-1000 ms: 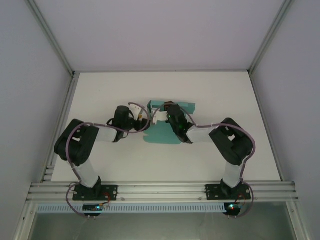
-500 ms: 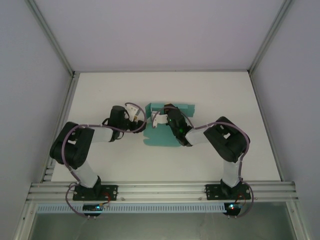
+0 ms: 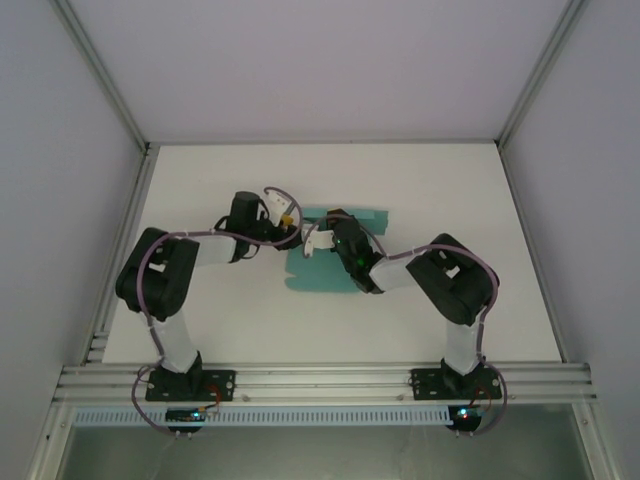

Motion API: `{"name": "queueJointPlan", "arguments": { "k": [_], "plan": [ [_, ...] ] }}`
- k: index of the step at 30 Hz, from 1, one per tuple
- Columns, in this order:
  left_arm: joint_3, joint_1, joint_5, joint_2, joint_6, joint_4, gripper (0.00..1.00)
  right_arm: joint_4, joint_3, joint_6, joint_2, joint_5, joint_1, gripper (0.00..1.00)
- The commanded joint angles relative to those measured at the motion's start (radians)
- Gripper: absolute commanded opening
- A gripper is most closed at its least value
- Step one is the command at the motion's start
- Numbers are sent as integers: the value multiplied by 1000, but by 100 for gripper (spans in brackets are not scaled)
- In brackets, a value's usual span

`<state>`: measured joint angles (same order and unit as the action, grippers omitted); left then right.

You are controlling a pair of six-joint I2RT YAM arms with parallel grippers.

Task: Assemble paper box

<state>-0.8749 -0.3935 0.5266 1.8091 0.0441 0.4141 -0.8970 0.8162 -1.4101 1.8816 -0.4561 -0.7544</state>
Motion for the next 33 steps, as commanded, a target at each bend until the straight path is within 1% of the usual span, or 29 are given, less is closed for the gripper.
{"name": "queueJointPlan", "arguments": {
  "k": [1,6,10,13,17,19,21,22,23,24,26,27,29,31,33],
  "plan": [
    [-15,-28,-13,22,8,-1,64,80,11,31,23,21,-14,0],
    [32,-52,-41,28,-19,56,66,123,13,27,10,18,-18,0],
    [6,-74,-88,48,-12,65,65,136,23,47,10,21,-18,0],
    [-33,-77,-68,78,-27,74,65,163,32,63,14,25,-20,0],
    [-72,-94,-98,127,-32,76,64,168,35,76,19,23,-26,0],
    [-73,-95,-115,134,-45,98,56,191,30,79,13,31,-28,0],
    [-58,-97,-151,128,-69,145,42,200,26,82,9,34,-27,0],
    [-50,-104,-190,124,-80,168,35,202,23,82,7,34,-28,0],
    [-44,-114,-251,121,-94,193,30,208,24,88,5,31,-29,0],
    [-43,-124,-292,118,-109,200,28,221,27,98,1,33,-31,0],
    [-31,-143,-343,120,-132,242,28,253,31,124,-7,39,-33,0],
    [-24,-152,-356,125,-139,267,26,259,31,133,-9,43,-33,0],
    [-26,-169,-389,133,-159,278,19,268,30,137,-9,43,-33,0],
    [-29,-180,-455,132,-193,274,11,251,24,136,-6,31,-34,0],
    [-25,-195,-527,125,-228,287,11,242,24,159,-6,17,-33,0]
  ]
}}
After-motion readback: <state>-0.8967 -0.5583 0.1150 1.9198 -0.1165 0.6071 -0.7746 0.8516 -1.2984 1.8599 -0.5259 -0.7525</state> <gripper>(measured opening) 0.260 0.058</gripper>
